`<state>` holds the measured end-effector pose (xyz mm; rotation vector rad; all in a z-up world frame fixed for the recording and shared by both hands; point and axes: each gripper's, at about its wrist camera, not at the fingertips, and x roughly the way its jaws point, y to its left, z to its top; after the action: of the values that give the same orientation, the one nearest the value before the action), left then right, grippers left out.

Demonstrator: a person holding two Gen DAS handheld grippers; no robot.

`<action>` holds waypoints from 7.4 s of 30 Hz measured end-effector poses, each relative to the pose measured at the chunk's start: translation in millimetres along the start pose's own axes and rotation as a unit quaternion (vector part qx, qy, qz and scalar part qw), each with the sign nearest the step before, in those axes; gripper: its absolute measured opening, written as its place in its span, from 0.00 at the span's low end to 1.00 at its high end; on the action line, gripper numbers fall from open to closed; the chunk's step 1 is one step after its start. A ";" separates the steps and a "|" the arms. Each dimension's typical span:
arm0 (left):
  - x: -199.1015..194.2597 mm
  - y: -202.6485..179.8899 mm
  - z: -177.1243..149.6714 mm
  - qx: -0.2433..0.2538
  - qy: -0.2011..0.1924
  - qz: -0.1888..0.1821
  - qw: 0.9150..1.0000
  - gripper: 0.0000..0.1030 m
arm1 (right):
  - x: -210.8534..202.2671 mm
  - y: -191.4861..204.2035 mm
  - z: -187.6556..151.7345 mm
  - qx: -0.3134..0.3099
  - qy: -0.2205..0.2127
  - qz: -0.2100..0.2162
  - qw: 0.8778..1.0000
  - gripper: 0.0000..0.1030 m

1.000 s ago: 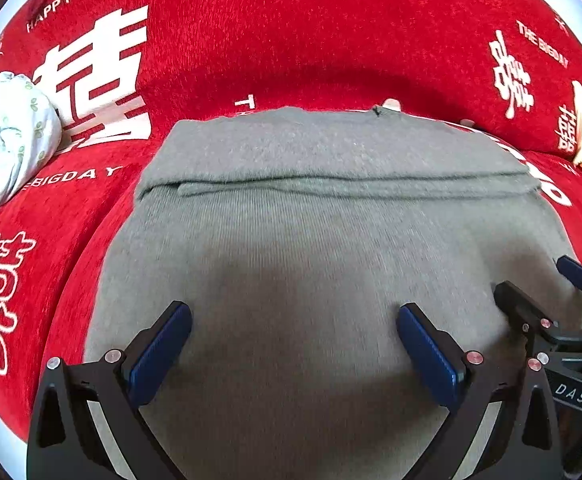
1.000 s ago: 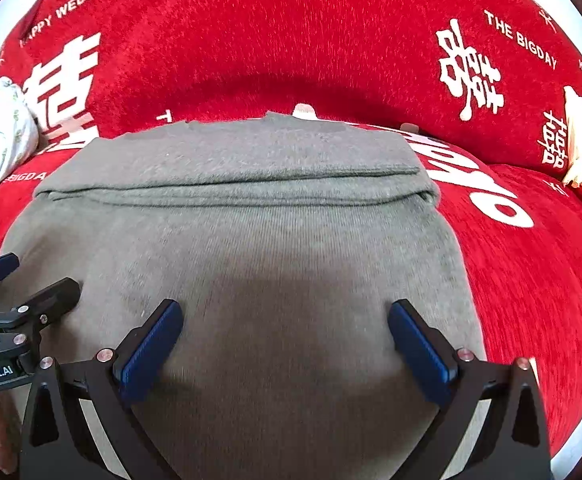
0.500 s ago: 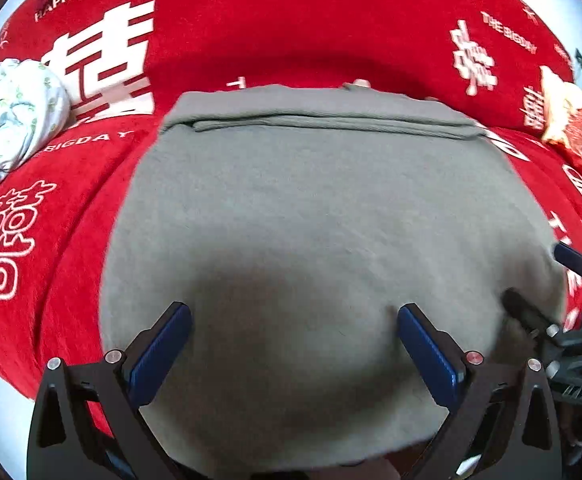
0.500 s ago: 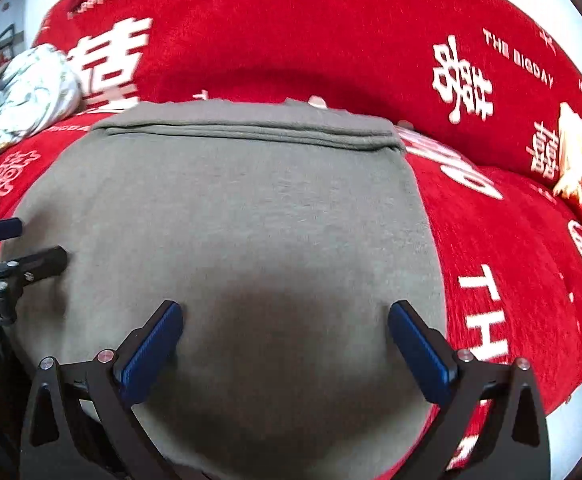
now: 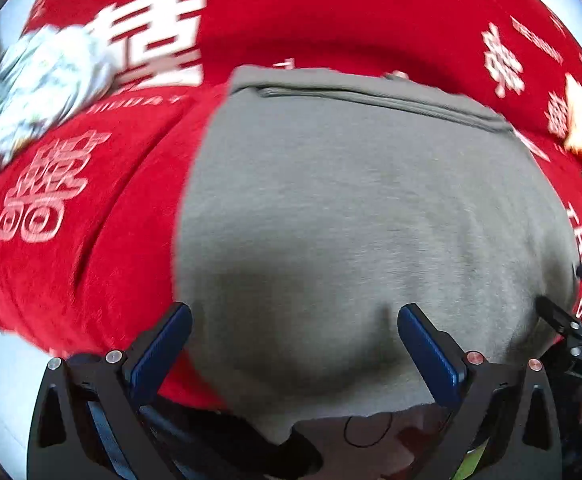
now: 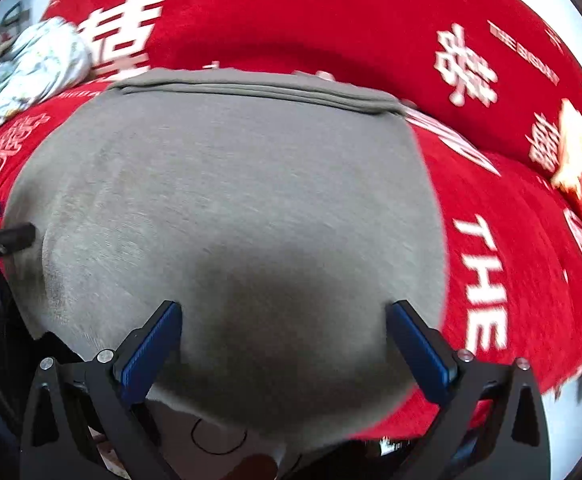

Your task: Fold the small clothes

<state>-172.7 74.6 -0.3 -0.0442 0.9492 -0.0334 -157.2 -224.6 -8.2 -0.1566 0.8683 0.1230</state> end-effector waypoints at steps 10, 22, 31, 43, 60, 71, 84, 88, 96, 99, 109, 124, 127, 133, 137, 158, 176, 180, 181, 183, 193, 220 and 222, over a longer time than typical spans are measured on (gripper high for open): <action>48.1 24.7 -21.3 -0.059 0.148 -0.053 0.986 1.00 | 21.3 -22.9 -15.0 0.060 0.133 0.045 0.988 1.00; 22.6 -10.1 -26.9 0.010 0.141 -0.061 0.988 0.14 | 3.9 -45.7 -29.3 0.078 0.144 0.058 0.985 0.08; -15.4 -12.3 -8.4 0.008 0.094 -0.095 0.991 0.14 | -37.7 -79.0 -20.3 0.123 0.073 0.140 0.980 0.04; -22.5 2.9 83.1 -0.039 0.003 -0.109 0.993 0.14 | -37.4 -76.9 78.4 0.153 -0.054 0.151 0.975 0.02; 14.3 0.7 88.1 -0.051 0.040 -0.100 0.993 0.14 | 8.8 -103.8 -66.0 0.352 0.170 0.267 0.881 0.81; -35.1 13.9 88.9 -0.056 -0.024 -0.108 0.992 0.14 | -51.1 -63.0 2.2 0.215 0.010 0.265 0.940 0.12; 27.4 21.8 116.7 -0.101 -0.008 -0.074 0.992 0.14 | 11.7 -55.8 95.8 0.147 -0.041 0.153 0.976 0.12; 45.6 21.6 115.1 -0.099 -0.002 -0.067 0.993 0.14 | 24.7 -61.9 96.1 0.149 -0.045 0.148 0.977 0.12; 44.1 4.9 120.5 -0.056 -0.026 -0.023 0.998 0.14 | 21.2 -57.2 101.0 0.130 -0.060 0.144 0.979 0.12; 41.7 4.6 124.6 -0.055 -0.030 -0.022 0.998 0.14 | 14.9 -57.0 104.2 0.132 -0.069 0.146 0.978 0.12; 27.8 6.0 137.9 -0.065 -0.044 -0.026 0.997 0.14 | -3.3 -58.6 120.4 0.137 -0.092 0.159 0.973 0.12; 5.1 1.1 175.7 -0.080 -0.077 -0.048 0.993 0.14 | -14.2 -70.5 144.2 0.152 -0.111 0.163 0.968 0.12; 5.0 2.4 179.5 -0.087 -0.076 -0.050 0.992 0.14 | -13.0 -70.9 151.2 0.150 -0.108 0.162 0.969 0.12; 6.8 6.6 181.9 -0.091 -0.074 -0.048 0.992 0.14 | -9.3 -69.3 159.5 0.153 -0.113 0.168 0.967 0.12; 11.7 7.5 183.9 -0.095 -0.071 -0.048 0.992 0.14 | -1.9 -67.5 160.2 0.154 -0.102 0.165 0.969 0.12; 18.4 1.8 206.7 -0.086 -0.072 -0.036 0.993 0.14 | 12.7 -72.7 180.1 0.154 -0.102 0.166 0.969 0.12; 28.1 -2.4 248.6 -0.086 -0.077 -0.036 0.993 0.14 | 28.9 -78.7 223.7 0.159 -0.100 0.161 0.969 0.12; 37.0 0.5 256.0 -0.092 -0.069 -0.036 0.993 0.14 | 38.9 -78.2 235.5 0.159 -0.090 0.163 0.970 0.12; 40.0 1.6 257.9 -0.093 -0.066 -0.036 0.993 0.14 | 43.1 -78.1 238.8 0.159 -0.086 0.163 0.970 0.12; 45.3 3.1 260.8 -0.096 -0.061 -0.034 0.993 0.14 | 49.7 -77.9 243.6 0.160 -0.079 0.165 0.970 0.12; 74.5 8.9 273.5 -0.100 -0.038 -0.029 0.994 0.14 | 82.0 -74.8 264.1 0.158 -0.053 0.157 0.973 0.12; 184.8 8.3 310.3 -0.089 0.059 -0.017 0.994 0.14 | 179.8 -96.7 279.7 0.219 0.026 0.136 0.966 0.12; 194.4 9.7 308.8 -0.097 0.070 -0.020 0.993 0.14 | 187.1 -99.4 279.8 0.229 0.033 0.137 0.963 0.12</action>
<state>191.6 82.0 21.0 -0.2430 1.0899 0.0196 189.2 -261.7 34.9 0.3971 0.9601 0.1730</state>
